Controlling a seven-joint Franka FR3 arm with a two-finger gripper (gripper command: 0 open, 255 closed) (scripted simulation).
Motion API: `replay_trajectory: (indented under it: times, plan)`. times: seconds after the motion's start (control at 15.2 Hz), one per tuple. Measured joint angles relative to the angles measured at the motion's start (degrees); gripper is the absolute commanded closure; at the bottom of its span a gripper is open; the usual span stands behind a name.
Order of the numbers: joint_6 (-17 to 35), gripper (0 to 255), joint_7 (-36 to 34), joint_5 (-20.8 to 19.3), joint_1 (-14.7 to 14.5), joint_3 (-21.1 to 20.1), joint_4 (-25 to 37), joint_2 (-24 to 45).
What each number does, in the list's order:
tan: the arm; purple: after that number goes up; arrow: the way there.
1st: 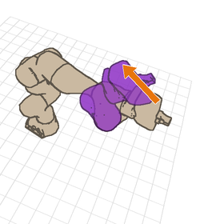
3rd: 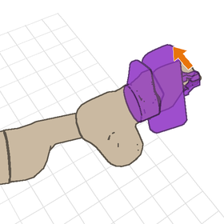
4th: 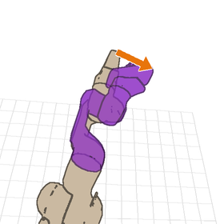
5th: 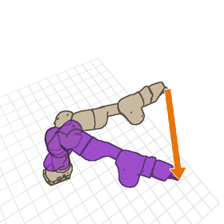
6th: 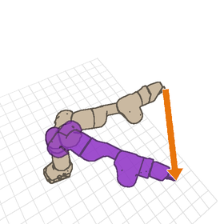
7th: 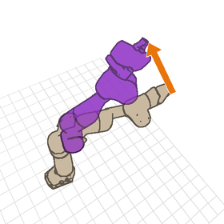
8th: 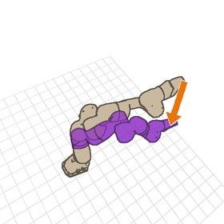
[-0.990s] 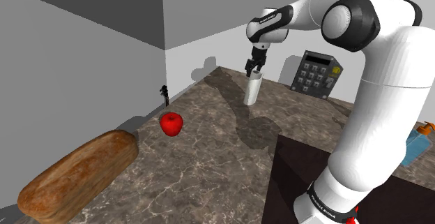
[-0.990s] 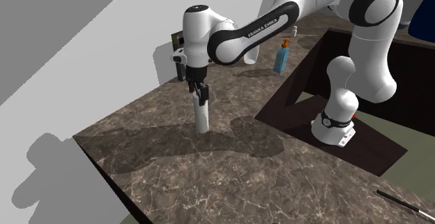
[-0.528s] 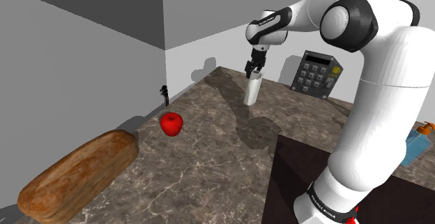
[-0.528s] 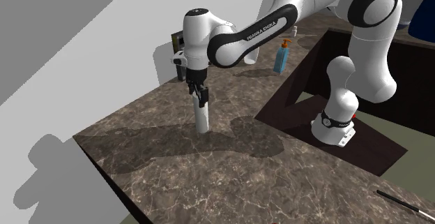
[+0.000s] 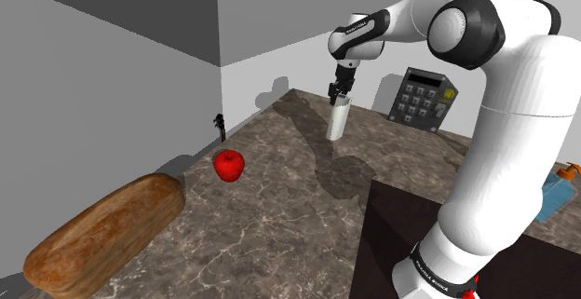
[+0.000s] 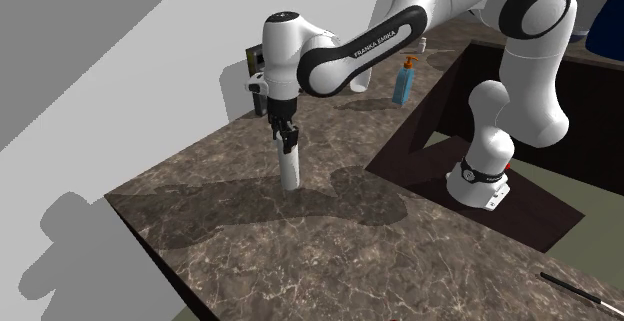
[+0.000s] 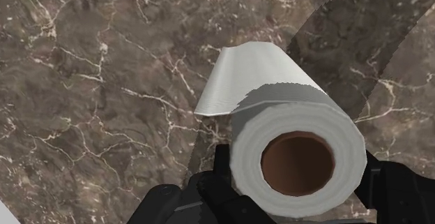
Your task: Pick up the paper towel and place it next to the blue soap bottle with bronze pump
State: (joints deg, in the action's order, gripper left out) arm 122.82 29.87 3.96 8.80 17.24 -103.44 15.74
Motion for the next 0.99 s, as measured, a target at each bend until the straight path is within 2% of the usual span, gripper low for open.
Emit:
replay_trajectory:
  times: [0.26,0.99]
  plan:
    - [-0.24,255,-0.07,-0.08,-0.04,0.01,0.07,-0.16]
    - [-7.63,255,-0.42,-0.93,-0.08,0.35,5.45,-2.28]
